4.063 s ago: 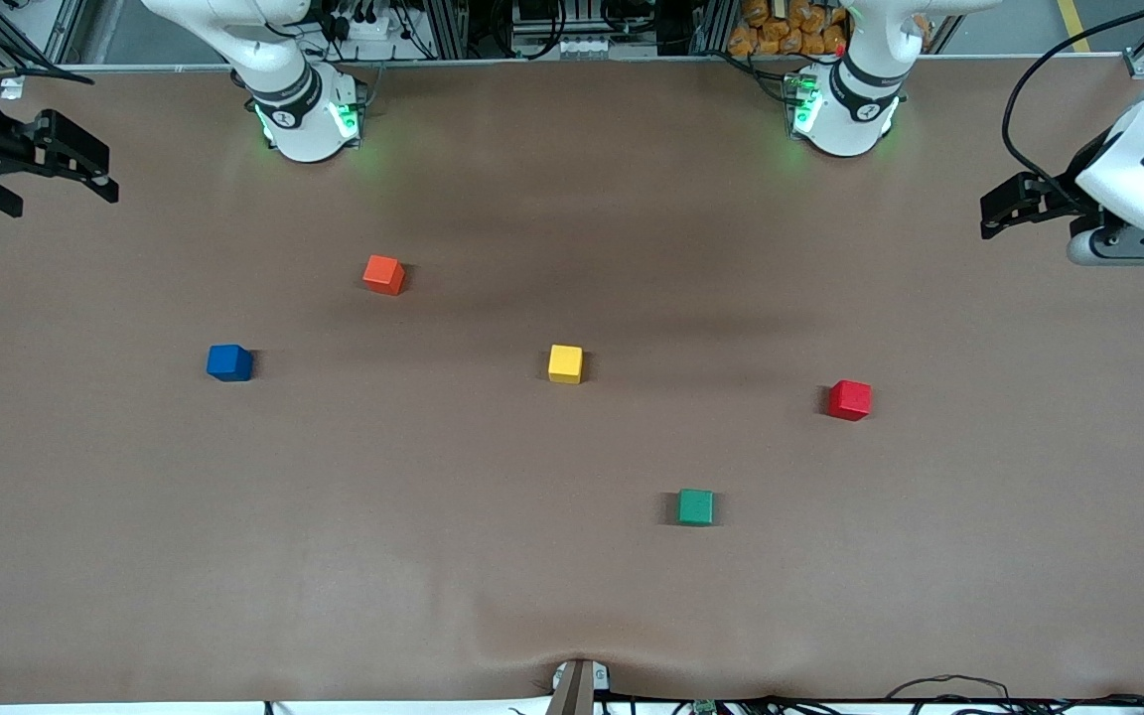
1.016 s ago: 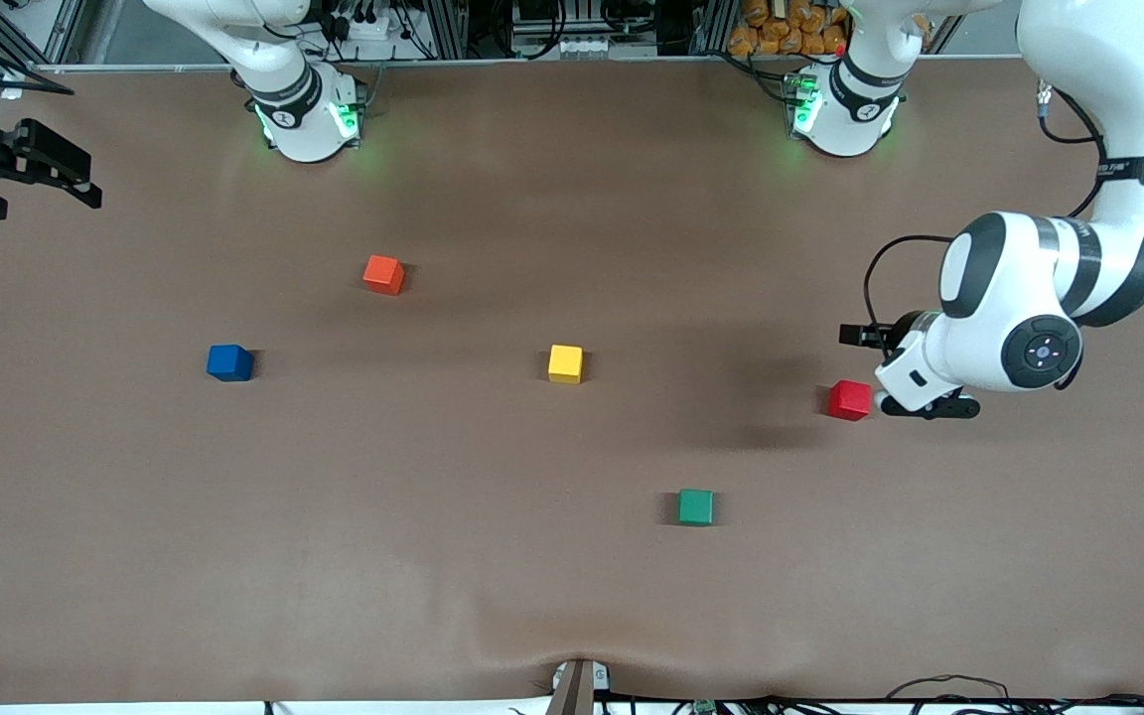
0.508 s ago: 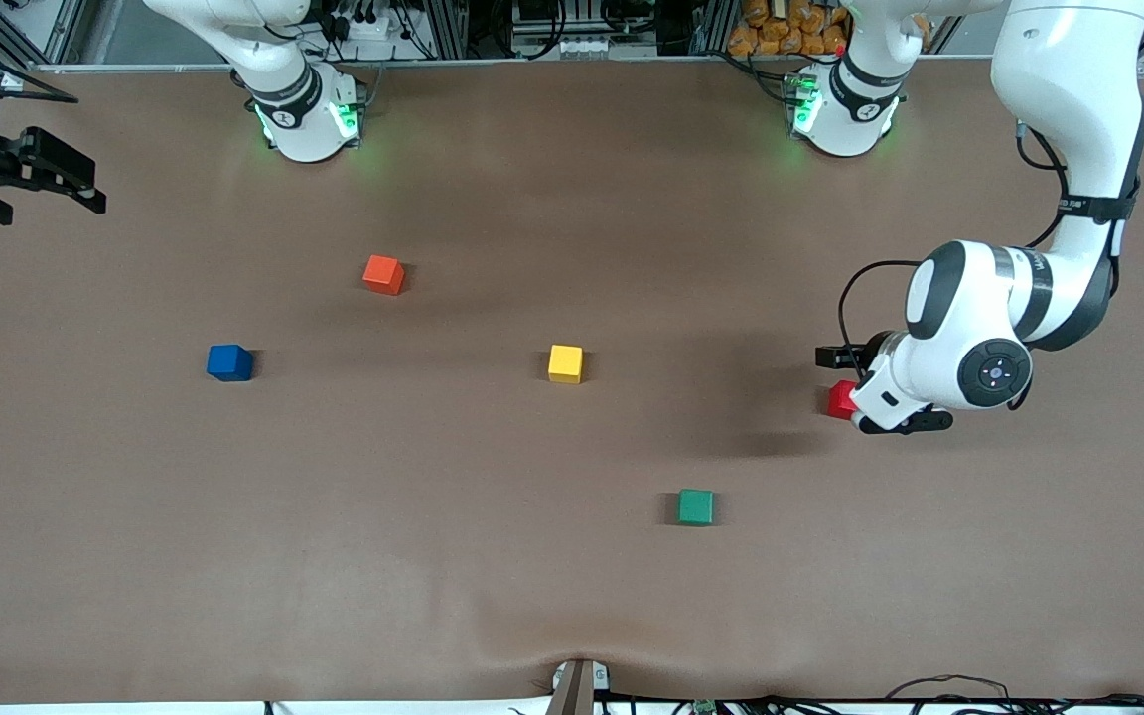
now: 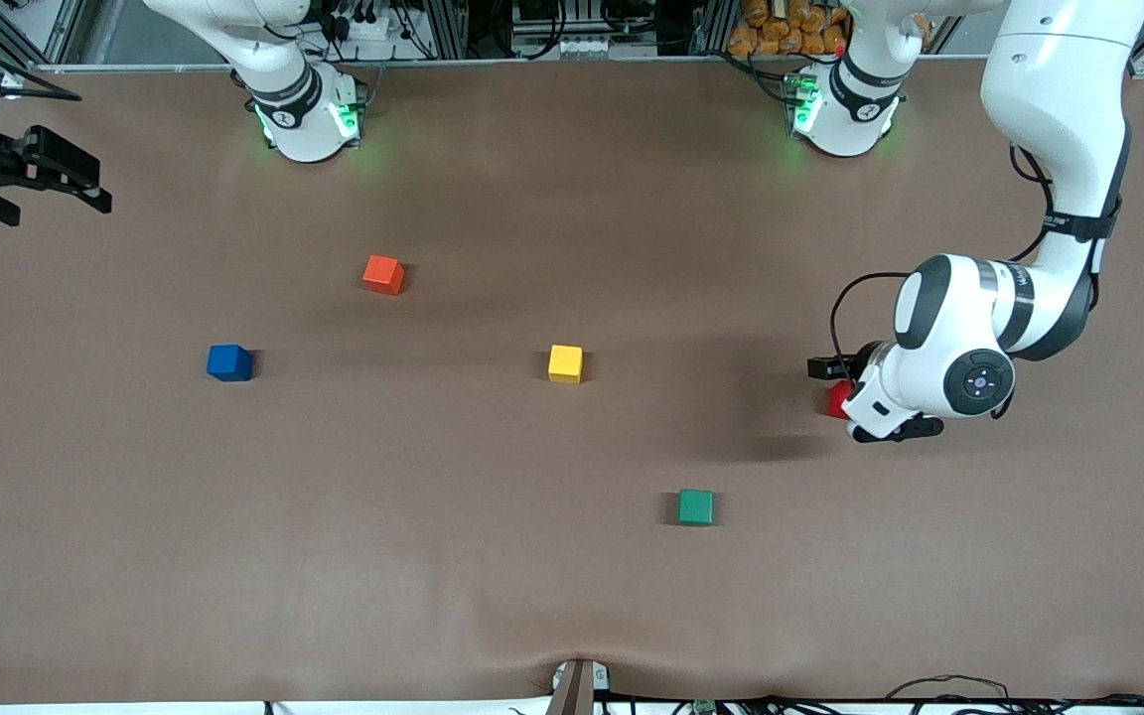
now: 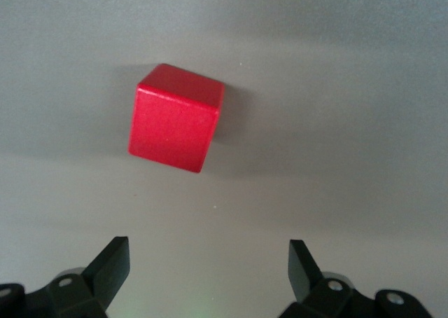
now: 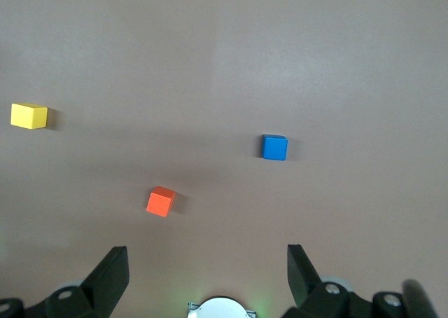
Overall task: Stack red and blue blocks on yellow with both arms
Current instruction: 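Lower the left gripper over the red cube and close on it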
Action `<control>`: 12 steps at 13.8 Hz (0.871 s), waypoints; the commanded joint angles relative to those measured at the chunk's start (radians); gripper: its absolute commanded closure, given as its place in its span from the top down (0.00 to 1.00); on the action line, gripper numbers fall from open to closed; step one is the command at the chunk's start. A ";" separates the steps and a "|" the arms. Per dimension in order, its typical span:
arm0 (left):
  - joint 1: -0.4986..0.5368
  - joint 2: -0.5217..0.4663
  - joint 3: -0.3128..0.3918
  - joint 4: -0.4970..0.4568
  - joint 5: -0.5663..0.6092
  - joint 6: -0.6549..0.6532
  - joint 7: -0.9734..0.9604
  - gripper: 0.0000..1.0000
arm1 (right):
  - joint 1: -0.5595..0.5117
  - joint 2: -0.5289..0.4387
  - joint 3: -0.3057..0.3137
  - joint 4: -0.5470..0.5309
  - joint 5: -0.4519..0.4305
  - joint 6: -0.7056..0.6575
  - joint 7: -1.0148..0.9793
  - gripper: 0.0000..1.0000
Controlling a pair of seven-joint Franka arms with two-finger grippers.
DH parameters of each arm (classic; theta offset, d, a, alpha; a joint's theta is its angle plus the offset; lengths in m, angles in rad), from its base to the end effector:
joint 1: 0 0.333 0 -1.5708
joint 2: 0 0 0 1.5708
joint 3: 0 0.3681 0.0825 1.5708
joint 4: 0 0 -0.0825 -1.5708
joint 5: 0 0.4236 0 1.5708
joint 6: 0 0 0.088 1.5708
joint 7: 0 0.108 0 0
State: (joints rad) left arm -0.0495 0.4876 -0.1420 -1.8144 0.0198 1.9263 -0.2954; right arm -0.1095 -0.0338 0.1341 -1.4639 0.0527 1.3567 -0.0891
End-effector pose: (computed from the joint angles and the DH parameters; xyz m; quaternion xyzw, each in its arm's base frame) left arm 0.6477 -0.1176 0.2681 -0.9814 -0.0478 0.1850 0.0195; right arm 0.5574 0.0220 0.7306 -0.9972 -0.0613 0.0361 0.0249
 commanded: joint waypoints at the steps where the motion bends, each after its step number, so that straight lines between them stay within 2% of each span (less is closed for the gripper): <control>1: -0.004 -0.003 0.001 -0.019 -0.006 0.026 -0.018 1.00 | -0.021 0.006 0.013 0.017 0.016 -0.007 0.006 1.00; 12: -0.015 0.016 0.001 -0.025 -0.006 0.034 -0.051 1.00 | -0.033 0.006 0.012 0.016 0.013 -0.011 0.005 1.00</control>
State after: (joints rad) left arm -0.0605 0.5023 -0.1432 -1.8327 0.0198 1.9440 -0.3340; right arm -0.1180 -0.0338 0.1325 -1.4639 0.0544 1.3561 -0.0891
